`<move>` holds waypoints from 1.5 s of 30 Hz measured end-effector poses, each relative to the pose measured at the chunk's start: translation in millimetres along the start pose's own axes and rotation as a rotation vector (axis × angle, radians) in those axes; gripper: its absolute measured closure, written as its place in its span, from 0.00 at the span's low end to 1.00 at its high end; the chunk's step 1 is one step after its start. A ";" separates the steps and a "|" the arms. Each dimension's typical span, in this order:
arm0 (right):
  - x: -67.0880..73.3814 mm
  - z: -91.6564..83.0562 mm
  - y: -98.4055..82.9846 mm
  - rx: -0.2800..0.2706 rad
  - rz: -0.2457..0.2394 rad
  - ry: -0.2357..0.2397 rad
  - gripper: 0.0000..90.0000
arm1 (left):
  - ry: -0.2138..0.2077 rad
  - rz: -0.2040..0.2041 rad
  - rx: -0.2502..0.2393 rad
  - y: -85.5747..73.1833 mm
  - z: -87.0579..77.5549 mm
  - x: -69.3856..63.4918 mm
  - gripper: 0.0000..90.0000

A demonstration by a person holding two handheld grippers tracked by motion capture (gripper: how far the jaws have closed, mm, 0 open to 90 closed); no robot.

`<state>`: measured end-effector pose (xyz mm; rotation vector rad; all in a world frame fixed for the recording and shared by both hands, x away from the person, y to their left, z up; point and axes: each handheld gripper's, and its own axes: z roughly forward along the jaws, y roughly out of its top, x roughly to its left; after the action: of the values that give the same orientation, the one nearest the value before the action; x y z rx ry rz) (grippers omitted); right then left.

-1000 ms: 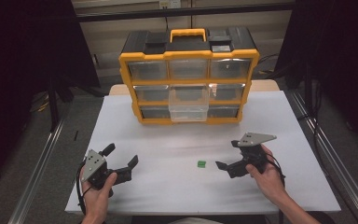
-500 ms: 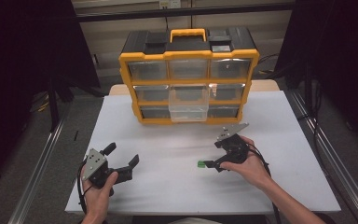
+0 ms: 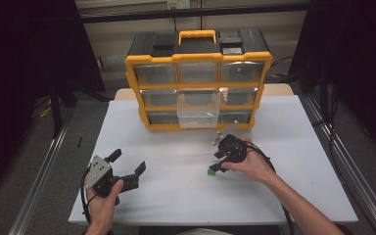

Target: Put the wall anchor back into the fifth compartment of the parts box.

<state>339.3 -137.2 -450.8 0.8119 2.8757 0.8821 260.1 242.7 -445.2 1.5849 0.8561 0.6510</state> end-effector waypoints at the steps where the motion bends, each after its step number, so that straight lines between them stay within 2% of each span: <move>1: -0.3 2.0 1.1 0.001 -0.016 0.008 0.54 | -0.002 0.001 0.002 0.0 0.2 0.1 0.04; 2: 0.5 2.7 2.5 0.015 -0.021 0.007 0.57 | 0.002 0.000 0.002 0.0 0.3 -0.1 0.04; 4: 0.5 3.1 5.4 0.008 -0.038 -0.001 0.63 | 0.006 -0.008 -0.001 -0.3 0.8 -0.5 0.04; 6: -0.3 5.5 8.6 0.035 -0.066 0.008 0.67 | 0.006 -0.007 0.000 -0.3 0.5 -0.4 0.04; 9: 0.7 4.9 9.0 0.045 -0.060 0.019 0.73 | 0.004 0.008 0.005 0.4 -0.9 1.3 0.04; 10: 0.1 5.0 8.9 0.047 -0.069 0.025 0.74 | -0.007 0.003 0.000 0.3 -0.3 1.6 0.04; 12: -0.3 5.7 7.8 0.061 -0.073 0.038 0.76 | 0.001 -0.001 0.002 0.1 0.1 1.1 0.04; 16: -1.7 8.9 6.0 0.075 -0.094 0.034 0.77 | -0.001 0.011 0.012 0.7 -1.6 1.9 0.04; 19: 0.3 10.7 6.1 0.084 -0.080 0.043 0.80 | -0.004 0.010 0.013 0.5 -1.3 2.1 0.04; 20: -0.4 11.1 6.7 0.080 -0.097 0.041 0.82 | -0.003 0.022 0.011 0.4 -1.4 2.8 0.04; 21: -0.6 11.6 6.6 0.078 -0.106 0.046 0.83 | -0.010 0.004 0.002 0.2 -0.4 1.5 0.04; 22: 0.6 12.0 6.6 0.077 -0.093 0.052 0.85 | -0.010 -0.005 -0.005 0.1 0.2 0.8 0.04; 26: 0.2 12.8 7.1 0.073 -0.112 0.065 0.89 | -0.006 -0.004 -0.001 0.1 0.3 0.2 0.04; 27: 2.4 11.7 7.1 0.091 -0.089 0.070 0.90 | -0.007 -0.005 -0.002 0.1 0.3 0.2 0.04; 28: 3.1 11.3 6.9 0.094 -0.087 0.073 0.90 | -0.011 -0.004 0.000 0.3 0.0 0.7 0.04; 30: 0.6 12.2 6.6 0.080 -0.117 0.068 0.90 | -0.005 -0.001 0.000 0.5 -0.3 0.8 0.04; 31: 0.7 12.0 6.0 0.082 -0.102 0.075 0.90 | -0.011 0.002 -0.002 0.2 -0.2 1.3 0.04; 32: 0.0 12.3 6.0 0.077 -0.107 0.078 0.91 | -0.013 0.000 -0.002 0.1 -0.1 1.2 0.04; 33: -0.5 12.7 6.1 0.074 -0.113 0.077 0.91 | -0.005 -0.004 -0.003 0.1 0.1 0.7 0.04; 34: 0.5 11.9 5.8 0.084 -0.096 0.081 0.92 | 0.002 0.003 -0.001 0.2 -0.1 1.0 0.04; 35: 0.3 12.4 6.3 0.083 -0.115 0.073 0.94 | 0.003 0.002 -0.001 0.2 -0.1 1.0 0.04; 37: 1.1 14.6 5.9 0.101 -0.120 0.057 0.94 | -0.009 -0.008 -0.002 0.0 0.4 0.4 0.04; 38: 1.6 14.6 5.6 0.098 -0.093 0.057 0.94 | -0.010 -0.009 -0.001 0.0 0.4 0.3 0.04; 39: -1.0 15.3 5.5 0.087 -0.117 0.061 0.94 | -0.010 -0.008 -0.001 0.0 0.4 0.3 0.04; 41: -0.7 15.4 5.5 0.087 -0.115 0.061 0.94 | -0.010 -0.001 0.003 0.0 0.2 1.1 0.04; 42: 1.2 14.5 5.7 0.097 -0.096 0.056 0.94 | -0.010 -0.002 0.002 0.0 0.3 1.0 0.04; 44: 1.6 14.3 5.9 0.096 -0.103 0.056 0.95 | 0.001 0.006 0.003 0.2 -0.4 1.3 0.04; 45: 2.2 14.0 6.1 0.095 -0.093 0.050 0.95 | -0.007 0.006 0.001 0.4 -0.3 1.5 0.04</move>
<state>342.7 -124.6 -459.1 0.6651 2.9913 0.7721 260.8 244.1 -444.8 1.5898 0.8470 0.6489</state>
